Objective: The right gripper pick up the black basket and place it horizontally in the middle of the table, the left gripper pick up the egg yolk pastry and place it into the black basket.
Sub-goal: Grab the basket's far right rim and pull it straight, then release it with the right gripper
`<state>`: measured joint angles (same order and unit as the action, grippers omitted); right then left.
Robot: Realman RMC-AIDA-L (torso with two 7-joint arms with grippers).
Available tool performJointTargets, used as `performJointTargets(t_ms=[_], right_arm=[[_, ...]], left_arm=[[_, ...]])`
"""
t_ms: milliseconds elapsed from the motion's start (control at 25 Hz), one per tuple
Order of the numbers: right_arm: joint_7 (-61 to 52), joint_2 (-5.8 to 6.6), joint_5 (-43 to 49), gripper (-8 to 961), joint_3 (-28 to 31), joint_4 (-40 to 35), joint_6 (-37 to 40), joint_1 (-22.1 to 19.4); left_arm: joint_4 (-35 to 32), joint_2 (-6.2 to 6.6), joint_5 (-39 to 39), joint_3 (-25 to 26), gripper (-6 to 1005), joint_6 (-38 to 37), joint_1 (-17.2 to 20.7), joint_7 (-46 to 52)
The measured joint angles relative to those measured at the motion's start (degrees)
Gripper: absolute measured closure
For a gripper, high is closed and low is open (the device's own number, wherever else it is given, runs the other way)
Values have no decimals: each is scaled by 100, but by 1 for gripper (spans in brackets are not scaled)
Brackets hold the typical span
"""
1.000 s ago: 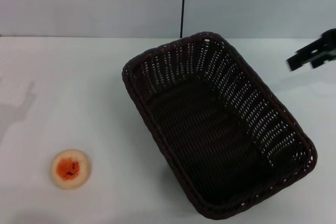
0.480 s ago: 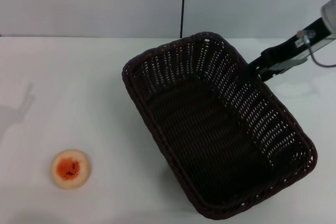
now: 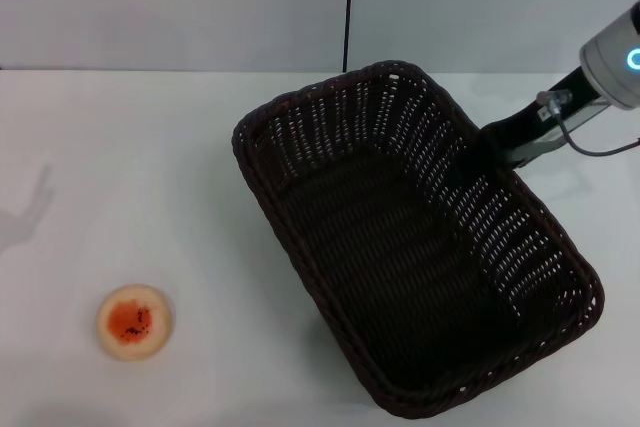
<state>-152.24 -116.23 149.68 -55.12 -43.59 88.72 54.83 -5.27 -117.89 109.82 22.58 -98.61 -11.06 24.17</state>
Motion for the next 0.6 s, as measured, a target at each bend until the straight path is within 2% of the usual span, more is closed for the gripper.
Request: performJointTargets(t_ms=[280,480,600], right_arm=[[79,-102,-32,358,-178,-73,-263,-60],[149,-105,-10,550,-189,-168,-205,-89],[326,-96,-23,699,-207,-591,130,-165]], left_arm=[[-18,3,-9,7,181,-50,15,0],[-39,3,-12,3,181,-88,49,0],[-211,10,-12,1,181,-205,91,141]])
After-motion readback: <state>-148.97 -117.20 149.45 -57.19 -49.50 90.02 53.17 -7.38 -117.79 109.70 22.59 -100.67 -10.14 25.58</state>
